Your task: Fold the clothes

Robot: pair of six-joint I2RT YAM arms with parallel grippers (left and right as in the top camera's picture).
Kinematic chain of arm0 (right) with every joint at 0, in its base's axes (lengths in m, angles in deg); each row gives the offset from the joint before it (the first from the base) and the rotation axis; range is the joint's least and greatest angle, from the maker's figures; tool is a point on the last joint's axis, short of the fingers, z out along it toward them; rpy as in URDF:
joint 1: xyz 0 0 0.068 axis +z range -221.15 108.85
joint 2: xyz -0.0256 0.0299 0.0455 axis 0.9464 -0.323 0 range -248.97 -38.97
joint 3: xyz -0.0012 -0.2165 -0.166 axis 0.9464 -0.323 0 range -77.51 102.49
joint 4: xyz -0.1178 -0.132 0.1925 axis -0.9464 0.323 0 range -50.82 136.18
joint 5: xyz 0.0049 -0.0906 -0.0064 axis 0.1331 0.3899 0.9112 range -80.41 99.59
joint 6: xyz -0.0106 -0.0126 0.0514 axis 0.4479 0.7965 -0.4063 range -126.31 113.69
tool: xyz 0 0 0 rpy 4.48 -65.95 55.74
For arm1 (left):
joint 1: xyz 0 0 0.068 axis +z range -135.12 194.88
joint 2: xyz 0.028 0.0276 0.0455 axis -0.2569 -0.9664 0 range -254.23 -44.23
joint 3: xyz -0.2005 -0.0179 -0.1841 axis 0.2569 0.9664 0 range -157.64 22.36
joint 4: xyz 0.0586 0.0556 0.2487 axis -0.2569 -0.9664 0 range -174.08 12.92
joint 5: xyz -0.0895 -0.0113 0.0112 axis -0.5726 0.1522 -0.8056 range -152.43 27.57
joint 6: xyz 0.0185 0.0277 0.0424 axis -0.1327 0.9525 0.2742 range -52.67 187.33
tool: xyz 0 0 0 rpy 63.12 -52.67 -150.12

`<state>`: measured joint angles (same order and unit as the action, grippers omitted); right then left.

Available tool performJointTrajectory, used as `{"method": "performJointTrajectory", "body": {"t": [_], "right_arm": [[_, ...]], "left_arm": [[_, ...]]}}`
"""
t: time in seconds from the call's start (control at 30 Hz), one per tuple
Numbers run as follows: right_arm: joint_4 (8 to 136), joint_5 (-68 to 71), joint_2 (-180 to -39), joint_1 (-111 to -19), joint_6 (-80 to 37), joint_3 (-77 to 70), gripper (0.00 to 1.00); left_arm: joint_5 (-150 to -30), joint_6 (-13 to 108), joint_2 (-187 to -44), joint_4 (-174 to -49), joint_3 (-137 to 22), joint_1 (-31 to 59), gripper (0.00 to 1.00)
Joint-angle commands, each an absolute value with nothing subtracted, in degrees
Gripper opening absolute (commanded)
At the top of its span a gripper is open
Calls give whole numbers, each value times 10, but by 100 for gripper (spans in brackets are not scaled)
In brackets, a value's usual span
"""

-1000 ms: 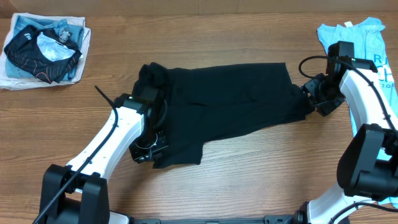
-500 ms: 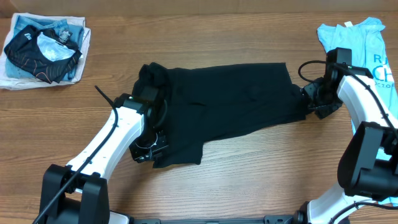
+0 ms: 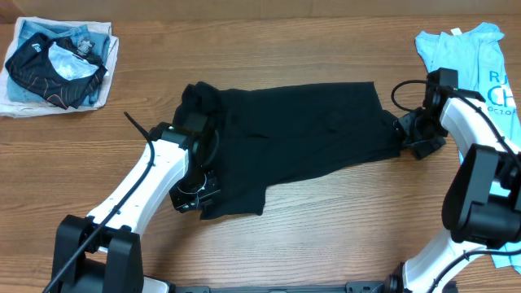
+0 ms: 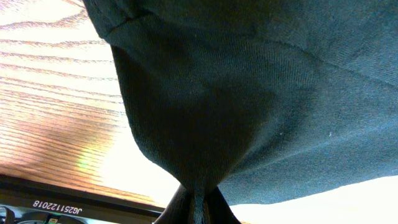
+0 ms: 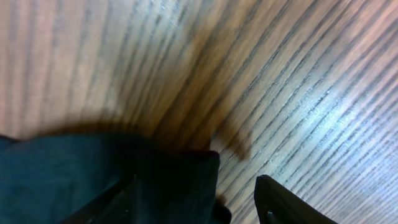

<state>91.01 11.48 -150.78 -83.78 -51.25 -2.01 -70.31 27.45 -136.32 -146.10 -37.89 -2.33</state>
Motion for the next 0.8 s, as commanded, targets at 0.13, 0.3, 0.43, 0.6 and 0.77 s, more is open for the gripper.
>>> {"method": "performJointTrajectory", "body": {"t": [0.13,0.3,0.43,0.6,0.77], "right_arm": [[904,121,-1512,-840,-513,-22,48],[904,120,-1512,-840,-513,-22,25],[907,120,-1512,-840,-513,-22,5],[906,120,-1509,-840,-518,-20,4],[927,120,-1472,-840,-518,-5,4]], "left_arm": [[-695,286,-1356,-1461,-383,-20,4],[-695,286,-1356,-1461,-383,-20,4],[-695,286,-1356,-1460,-383,-20,4],[-695,294,-1354,-1465,-401,-20,4],[-692,313,-1334,-1504,-468,-21,4]]}}
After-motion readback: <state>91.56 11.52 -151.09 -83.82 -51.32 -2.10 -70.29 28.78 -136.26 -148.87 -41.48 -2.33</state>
